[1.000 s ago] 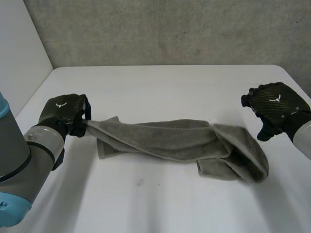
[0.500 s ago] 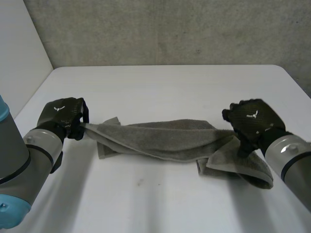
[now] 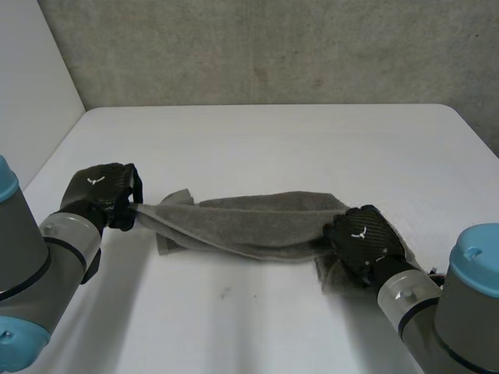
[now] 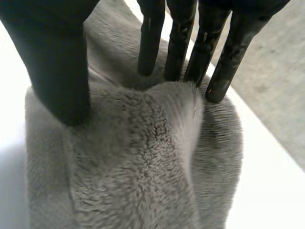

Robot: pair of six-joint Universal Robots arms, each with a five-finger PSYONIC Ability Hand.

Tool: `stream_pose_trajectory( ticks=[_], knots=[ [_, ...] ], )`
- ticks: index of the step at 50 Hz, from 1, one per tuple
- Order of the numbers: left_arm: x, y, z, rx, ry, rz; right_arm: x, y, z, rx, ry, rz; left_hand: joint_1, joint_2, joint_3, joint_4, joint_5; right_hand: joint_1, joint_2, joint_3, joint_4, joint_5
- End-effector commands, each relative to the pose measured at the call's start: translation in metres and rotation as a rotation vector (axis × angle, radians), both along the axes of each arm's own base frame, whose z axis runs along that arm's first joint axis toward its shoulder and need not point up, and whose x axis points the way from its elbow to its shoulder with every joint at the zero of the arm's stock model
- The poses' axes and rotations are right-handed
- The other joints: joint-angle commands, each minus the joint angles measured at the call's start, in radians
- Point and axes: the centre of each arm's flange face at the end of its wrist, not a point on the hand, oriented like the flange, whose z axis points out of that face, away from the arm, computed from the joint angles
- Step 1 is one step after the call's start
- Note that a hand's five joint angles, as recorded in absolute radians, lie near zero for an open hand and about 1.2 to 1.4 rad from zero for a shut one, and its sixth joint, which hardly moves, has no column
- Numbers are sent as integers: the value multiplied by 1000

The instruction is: Fold the towel.

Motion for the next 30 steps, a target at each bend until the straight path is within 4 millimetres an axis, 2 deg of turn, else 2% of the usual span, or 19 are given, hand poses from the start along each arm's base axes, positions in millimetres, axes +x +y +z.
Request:
stream_pose_trajectory(
  ticks=[1,7,9,10,12,13,18,21,23,27,30],
  knots=[
    [0,-1,-1,1,-1,1,-7,-20,-13,-158,155,-61,205,179,180,179,184,841,754,755,757,785],
    [0,-1,-1,1,-1,1,-14,-28,-4,-194,176,-87,205,179,180,179,184,843,756,757,759,787],
    [0,-1,-1,1,-1,1,-26,-34,19,-233,153,-137,205,179,180,179,184,843,756,757,759,787],
    [0,0,-2,3,-1,1,-26,-34,19,-233,153,-138,205,179,180,179,184,843,756,757,759,787],
    [0,0,-2,2,-3,-1,-39,-40,35,-228,144,-170,205,179,180,179,184,843,756,757,759,787],
    [0,1,-1,3,-6,-3,-39,-40,35,-228,143,-170,205,179,180,179,184,843,756,757,759,787],
    [1,5,4,7,-24,-7,-51,-36,47,-136,145,-128,205,179,180,179,184,843,756,757,759,787],
    [5,12,10,24,-83,-18,-61,-24,48,65,169,-86,205,179,180,179,184,843,756,757,759,787],
    [9,14,11,38,-127,-19,-64,-20,50,134,176,-71,205,179,180,179,184,843,756,757,759,787],
    [22,8,7,88,-241,-6,-67,-20,58,191,170,-56,205,179,180,179,184,843,756,757,759,787],
    [18,2,0,93,-278,-21,-63,-32,65,152,144,-30,205,179,180,179,184,843,756,757,759,787]
  ],
)
